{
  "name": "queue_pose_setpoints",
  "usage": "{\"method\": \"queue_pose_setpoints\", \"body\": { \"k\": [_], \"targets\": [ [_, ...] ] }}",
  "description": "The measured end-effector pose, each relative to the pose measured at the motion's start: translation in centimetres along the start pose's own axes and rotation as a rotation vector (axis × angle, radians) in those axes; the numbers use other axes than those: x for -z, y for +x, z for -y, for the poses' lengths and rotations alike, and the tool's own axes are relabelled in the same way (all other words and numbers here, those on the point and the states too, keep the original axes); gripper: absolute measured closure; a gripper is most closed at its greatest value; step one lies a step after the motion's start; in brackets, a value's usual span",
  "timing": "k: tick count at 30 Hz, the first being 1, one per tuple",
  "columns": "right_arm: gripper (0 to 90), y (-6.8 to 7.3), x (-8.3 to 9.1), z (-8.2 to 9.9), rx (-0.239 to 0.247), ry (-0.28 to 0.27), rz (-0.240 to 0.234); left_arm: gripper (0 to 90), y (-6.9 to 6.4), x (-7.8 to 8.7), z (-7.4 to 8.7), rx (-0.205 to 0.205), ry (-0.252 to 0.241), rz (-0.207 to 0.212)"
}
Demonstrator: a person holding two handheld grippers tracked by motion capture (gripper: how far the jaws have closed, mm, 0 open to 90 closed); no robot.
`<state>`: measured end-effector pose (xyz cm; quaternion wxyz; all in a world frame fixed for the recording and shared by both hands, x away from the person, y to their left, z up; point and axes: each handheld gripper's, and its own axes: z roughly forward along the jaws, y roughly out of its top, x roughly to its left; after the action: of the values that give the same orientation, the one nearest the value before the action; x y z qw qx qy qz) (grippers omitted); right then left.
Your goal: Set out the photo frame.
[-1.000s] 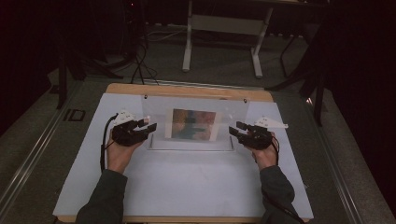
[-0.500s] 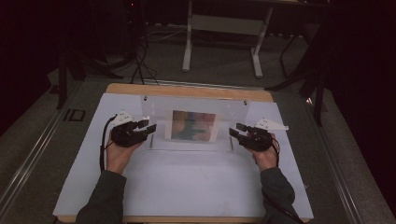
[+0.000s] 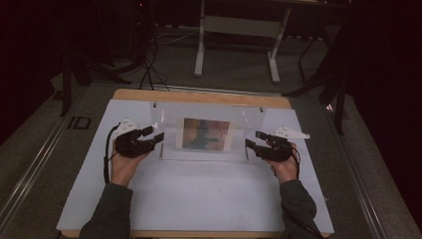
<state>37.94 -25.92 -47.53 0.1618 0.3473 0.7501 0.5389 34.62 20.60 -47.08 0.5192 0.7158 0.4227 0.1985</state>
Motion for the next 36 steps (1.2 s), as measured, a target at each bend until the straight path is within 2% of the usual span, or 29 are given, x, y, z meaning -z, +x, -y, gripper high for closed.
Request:
{"method": "queue_pose_setpoints", "body": {
  "k": [4,6,12,14,18,24,29,36],
  "targets": [
    [41.9,0.4,-0.1,0.1,0.021,0.012,-0.029,50.6,0.1,-0.2,0.1,-0.001,0.010,-0.007],
    [42.1,0.8,-0.1,0.0,0.039,0.016,-0.007,50.8,0.1,-0.2,0.1,-0.004,0.008,-0.006],
    [46.5,0.7,0.1,0.2,0.039,0.010,-0.011,50.7,0.2,-0.1,0.1,-0.005,0.008,-0.007],
    [46.5,0.8,0.2,0.0,0.021,0.012,-0.022,50.8,0.3,-0.1,0.1,0.005,0.007,-0.012],
    [42.5,1.1,0.2,-0.4,0.047,0.026,-0.011,50.3,0.2,-0.1,0.1,0.010,0.009,0.002],
    [37.5,0.7,0.7,-0.3,0.047,0.015,0.004,49.5,0.2,0.2,0.0,0.014,-0.004,0.012],
    [35.8,0.2,1.8,-0.2,0.044,0.010,0.009,48.3,0.1,0.7,-0.1,0.004,-0.005,0.027],
    [32.6,-0.3,2.7,0.1,0.048,0.050,0.017,47.9,0.0,1.7,0.0,-0.002,-0.006,0.025]
  ]
}}
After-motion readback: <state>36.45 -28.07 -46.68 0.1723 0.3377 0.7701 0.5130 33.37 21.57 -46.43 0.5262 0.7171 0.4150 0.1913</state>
